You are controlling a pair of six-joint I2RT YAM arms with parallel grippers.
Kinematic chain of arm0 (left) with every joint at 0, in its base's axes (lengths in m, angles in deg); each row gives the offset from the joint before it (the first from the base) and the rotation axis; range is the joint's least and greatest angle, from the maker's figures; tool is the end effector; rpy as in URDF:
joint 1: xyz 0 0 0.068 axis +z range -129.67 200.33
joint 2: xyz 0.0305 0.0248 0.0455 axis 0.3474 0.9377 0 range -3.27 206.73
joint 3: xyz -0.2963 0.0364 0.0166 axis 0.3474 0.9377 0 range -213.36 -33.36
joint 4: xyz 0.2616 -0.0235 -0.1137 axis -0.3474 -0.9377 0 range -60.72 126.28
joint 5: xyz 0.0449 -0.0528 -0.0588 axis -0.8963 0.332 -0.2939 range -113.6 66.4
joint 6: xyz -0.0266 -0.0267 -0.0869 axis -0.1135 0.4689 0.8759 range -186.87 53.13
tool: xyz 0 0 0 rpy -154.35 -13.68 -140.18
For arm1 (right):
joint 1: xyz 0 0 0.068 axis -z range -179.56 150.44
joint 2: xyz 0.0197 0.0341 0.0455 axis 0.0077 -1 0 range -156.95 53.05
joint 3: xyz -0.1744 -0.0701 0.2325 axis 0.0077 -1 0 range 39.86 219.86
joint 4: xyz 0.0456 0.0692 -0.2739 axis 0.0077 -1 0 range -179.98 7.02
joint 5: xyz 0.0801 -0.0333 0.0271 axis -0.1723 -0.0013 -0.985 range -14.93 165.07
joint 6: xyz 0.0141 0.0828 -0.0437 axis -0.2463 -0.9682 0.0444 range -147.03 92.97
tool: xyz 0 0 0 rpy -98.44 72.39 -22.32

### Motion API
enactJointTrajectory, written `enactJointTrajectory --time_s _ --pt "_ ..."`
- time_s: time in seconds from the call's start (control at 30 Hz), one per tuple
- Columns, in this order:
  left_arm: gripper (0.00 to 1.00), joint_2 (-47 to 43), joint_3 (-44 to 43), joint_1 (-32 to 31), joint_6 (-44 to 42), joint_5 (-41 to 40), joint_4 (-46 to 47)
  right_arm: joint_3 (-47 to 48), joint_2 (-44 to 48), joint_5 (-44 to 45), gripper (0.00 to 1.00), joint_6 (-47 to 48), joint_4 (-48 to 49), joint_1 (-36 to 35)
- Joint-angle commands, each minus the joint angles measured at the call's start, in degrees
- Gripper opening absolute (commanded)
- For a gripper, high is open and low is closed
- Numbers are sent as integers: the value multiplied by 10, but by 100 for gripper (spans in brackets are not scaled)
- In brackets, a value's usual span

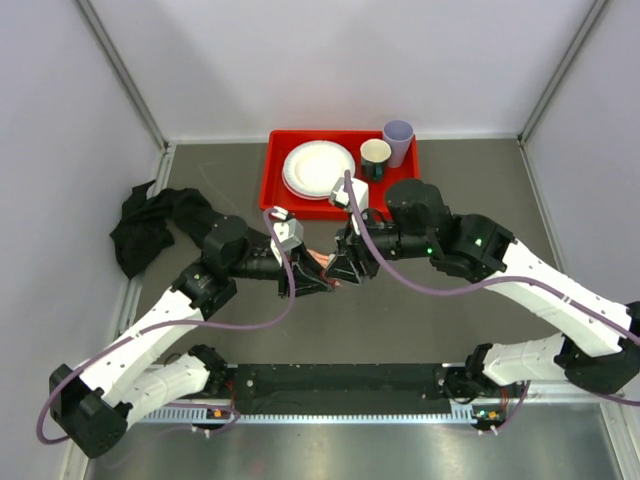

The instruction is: Paint the nails

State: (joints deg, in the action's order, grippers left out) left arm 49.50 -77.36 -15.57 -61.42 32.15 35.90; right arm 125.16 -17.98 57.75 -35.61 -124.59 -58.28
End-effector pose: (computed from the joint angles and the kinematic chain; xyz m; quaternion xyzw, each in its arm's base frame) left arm 0.1543 -0.1991 0.3437 0.4693 0.5697 -0.5354 0.4106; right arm 0.1399 0.2797 0.4421 -0.4287 0.7317 0.3920 0.3566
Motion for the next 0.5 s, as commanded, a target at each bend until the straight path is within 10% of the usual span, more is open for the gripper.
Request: enactJointTrajectory --time_s 0.0,0.27,0.4,0.43,0.47 --pt "0 2 -12 0 4 20 35 21 4 -19 36 15 23 4" --pt "0 8 -13 1 7 25 37 9 -4 20 0 7 34 6" --pt "45 2 -16 3 -11 -95 12 -32 17 158 0 -42 66 29" --pt "98 -4 -20 4 -18 -126 -10 -63 25 248 0 -47 73 33" --pt "99 -8 -20 4 -26 -163 -18 -83 34 291 0 -49 85 40"
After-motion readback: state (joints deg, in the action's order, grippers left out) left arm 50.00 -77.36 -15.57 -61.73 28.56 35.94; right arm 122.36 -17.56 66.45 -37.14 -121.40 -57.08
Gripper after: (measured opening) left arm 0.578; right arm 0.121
